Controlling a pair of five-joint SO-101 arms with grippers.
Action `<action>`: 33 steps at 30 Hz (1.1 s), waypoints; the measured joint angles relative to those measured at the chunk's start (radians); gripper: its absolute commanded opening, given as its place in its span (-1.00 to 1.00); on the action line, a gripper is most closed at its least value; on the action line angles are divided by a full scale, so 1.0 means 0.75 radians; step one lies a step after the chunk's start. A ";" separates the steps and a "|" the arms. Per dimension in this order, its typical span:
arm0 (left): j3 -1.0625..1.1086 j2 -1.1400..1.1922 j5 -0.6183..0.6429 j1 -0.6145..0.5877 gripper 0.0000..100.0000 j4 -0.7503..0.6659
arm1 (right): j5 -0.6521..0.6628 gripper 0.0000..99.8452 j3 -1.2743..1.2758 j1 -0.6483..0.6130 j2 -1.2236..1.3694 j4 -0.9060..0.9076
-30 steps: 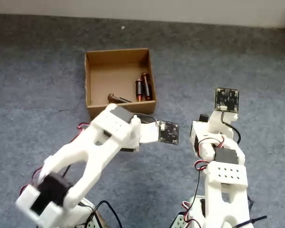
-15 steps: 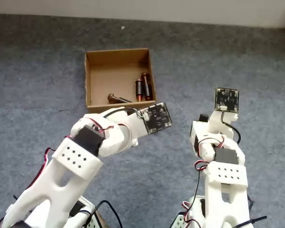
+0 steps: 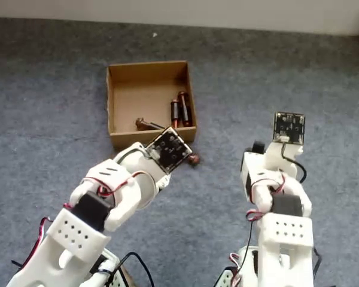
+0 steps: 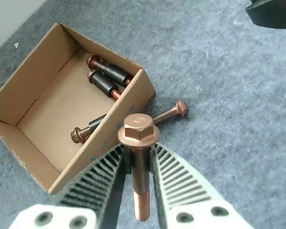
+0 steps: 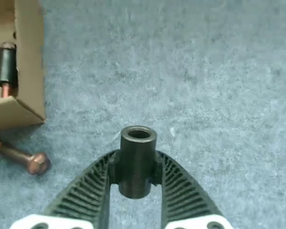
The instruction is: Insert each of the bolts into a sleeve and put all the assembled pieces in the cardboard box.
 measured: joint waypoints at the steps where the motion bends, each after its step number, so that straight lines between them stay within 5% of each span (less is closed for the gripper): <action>1: 0.025 -0.037 0.016 0.000 -0.99 -0.012 | 0.000 -0.99 0.025 -0.018 -0.068 0.018; 14: 0.053 -0.393 0.360 -0.108 -0.99 -0.049 | 0.000 -0.99 0.252 -0.282 -0.630 0.051; 26: 0.053 -0.618 0.636 -0.110 -0.99 -0.301 | 0.113 -0.98 0.417 -0.608 -0.984 0.051; 33: 0.053 -0.618 0.665 0.025 -0.99 -0.311 | 0.135 -0.98 0.419 -0.792 -0.984 0.051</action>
